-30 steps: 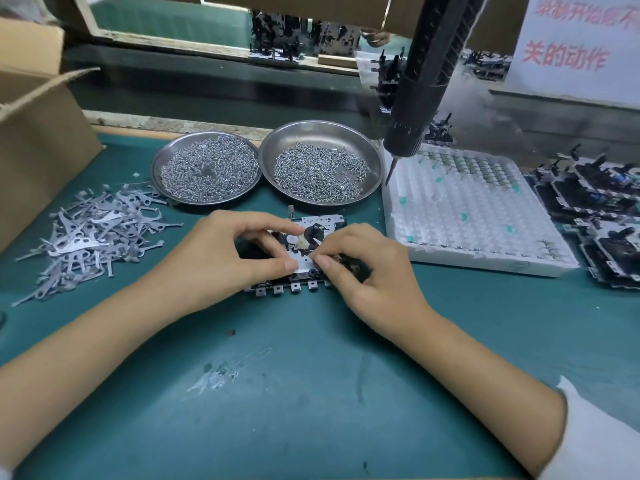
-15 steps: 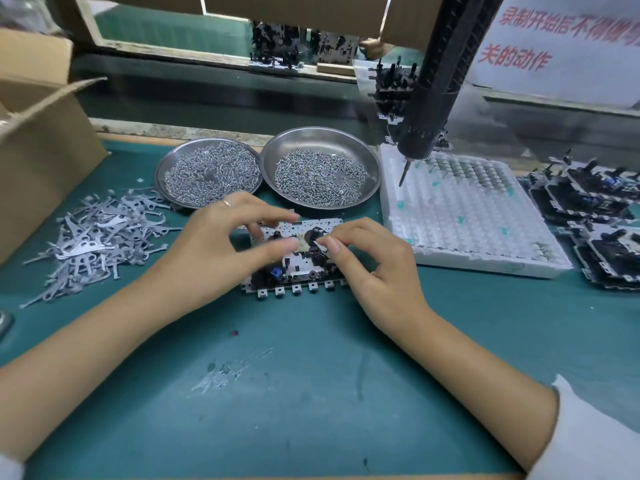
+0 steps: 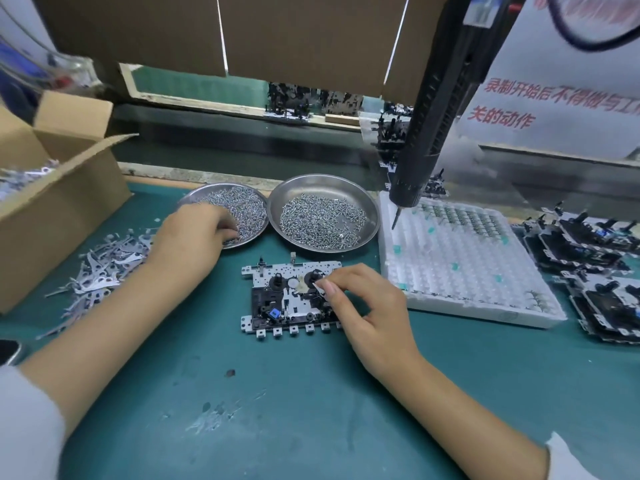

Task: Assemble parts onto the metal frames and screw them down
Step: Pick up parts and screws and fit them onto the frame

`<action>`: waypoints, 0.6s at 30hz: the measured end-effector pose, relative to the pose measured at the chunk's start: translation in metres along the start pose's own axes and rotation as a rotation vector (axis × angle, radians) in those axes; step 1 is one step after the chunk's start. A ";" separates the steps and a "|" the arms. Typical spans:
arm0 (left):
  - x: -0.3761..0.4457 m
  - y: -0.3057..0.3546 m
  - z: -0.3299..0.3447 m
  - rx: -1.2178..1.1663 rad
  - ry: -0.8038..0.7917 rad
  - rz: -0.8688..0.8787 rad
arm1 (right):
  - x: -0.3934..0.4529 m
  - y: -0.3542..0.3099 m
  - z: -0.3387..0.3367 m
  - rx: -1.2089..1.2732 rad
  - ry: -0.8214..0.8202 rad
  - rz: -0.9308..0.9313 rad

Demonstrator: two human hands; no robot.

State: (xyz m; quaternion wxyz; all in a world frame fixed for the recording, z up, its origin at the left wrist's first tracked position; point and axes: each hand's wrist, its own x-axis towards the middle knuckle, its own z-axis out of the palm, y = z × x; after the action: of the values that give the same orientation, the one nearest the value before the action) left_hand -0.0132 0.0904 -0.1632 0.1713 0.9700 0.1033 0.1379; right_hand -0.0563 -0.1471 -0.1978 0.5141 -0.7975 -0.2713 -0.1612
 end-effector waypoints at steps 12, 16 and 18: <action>-0.003 -0.002 0.002 0.105 0.083 0.024 | 0.002 -0.004 0.001 -0.013 -0.019 -0.009; -0.006 -0.006 0.005 0.075 0.146 0.056 | 0.002 -0.005 0.001 0.006 -0.014 -0.005; -0.007 -0.007 0.007 0.078 0.180 0.056 | 0.002 -0.005 0.001 0.019 -0.015 0.008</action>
State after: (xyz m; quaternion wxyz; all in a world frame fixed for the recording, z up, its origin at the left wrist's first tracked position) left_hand -0.0186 0.0931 -0.1732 0.1196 0.9621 0.0962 0.2253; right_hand -0.0581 -0.1440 -0.1934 0.5201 -0.7951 -0.2734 -0.1504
